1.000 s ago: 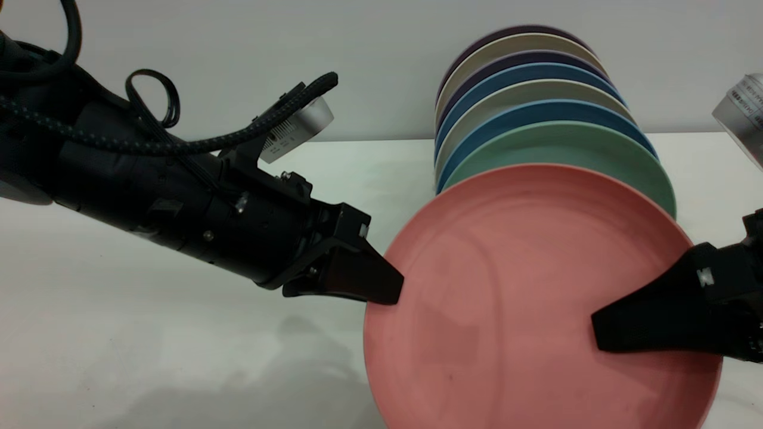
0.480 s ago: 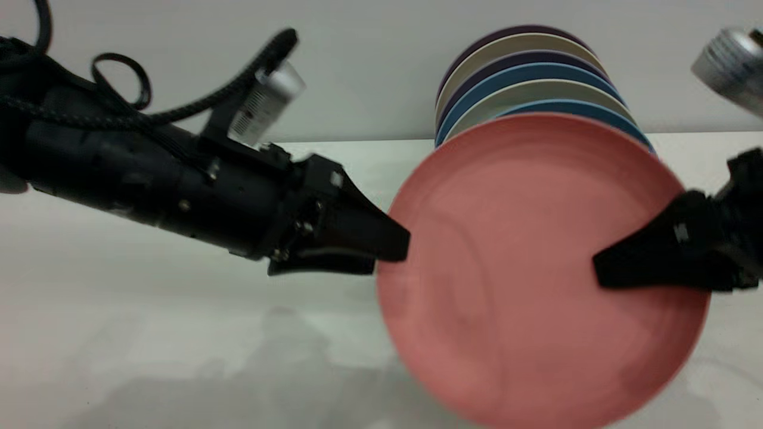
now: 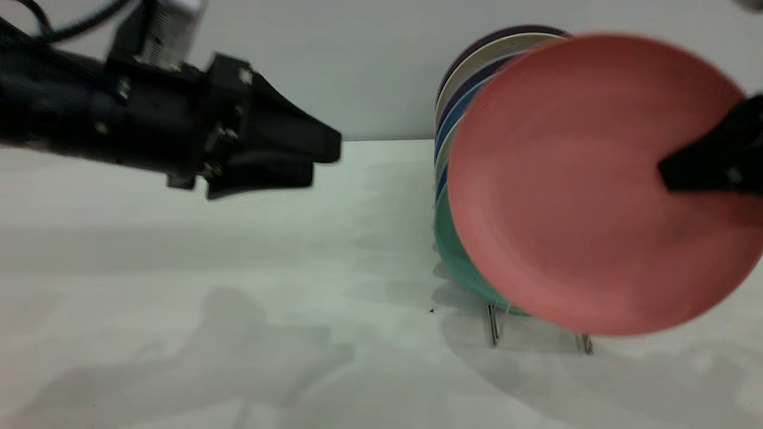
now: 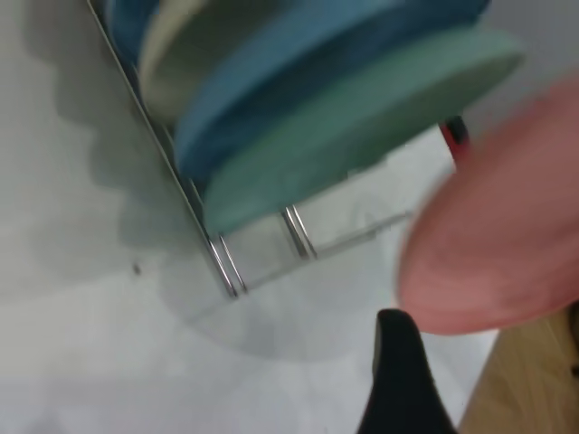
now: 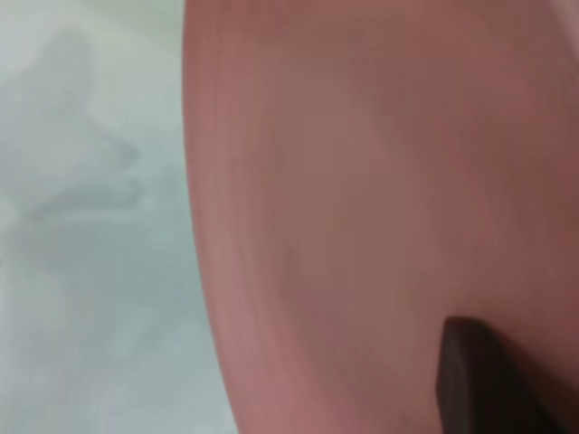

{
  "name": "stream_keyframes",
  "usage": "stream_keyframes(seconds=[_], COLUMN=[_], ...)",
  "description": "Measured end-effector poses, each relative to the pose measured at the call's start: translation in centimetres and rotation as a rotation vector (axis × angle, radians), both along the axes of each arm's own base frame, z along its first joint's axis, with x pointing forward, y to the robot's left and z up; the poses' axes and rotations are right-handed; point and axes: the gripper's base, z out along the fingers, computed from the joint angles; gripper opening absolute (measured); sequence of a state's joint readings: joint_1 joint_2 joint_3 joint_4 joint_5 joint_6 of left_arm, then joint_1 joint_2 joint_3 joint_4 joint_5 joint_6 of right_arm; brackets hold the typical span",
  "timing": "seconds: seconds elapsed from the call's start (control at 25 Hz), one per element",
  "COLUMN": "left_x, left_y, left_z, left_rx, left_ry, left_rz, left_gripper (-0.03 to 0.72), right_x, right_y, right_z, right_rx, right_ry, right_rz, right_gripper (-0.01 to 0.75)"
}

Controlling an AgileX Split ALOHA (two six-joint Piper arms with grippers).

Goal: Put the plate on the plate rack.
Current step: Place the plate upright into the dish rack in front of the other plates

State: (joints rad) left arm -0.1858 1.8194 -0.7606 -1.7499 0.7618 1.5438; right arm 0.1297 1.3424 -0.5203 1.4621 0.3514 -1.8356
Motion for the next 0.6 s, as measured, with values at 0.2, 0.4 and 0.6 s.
stream_keyframes(seconds=[0.2, 0.4, 0.6], left_x=[0.1, 0.1, 0.1], left_y=[0.4, 0.4, 0.4], left_z=[0.3, 0.3, 0.3], left_rx=[-0.001, -0.001, 0.001], left_ry=[-0.009, -0.009, -0.008], left_rz=[0.013, 0.013, 0.014], left_gripper=[0.514, 0.514, 0.514], right_x=[-0.9, -0.9, 0.0], right_y=[0.4, 0.3, 0.3], right_z=[2.9, 4.8, 6.7], right_rx=[-0.133, -0.253, -0.321], right_ry=[-0.140, -0.240, -0.329], right_rz=[0.227, 0.324, 0.372], right_gripper=[0.122, 0.122, 0.122])
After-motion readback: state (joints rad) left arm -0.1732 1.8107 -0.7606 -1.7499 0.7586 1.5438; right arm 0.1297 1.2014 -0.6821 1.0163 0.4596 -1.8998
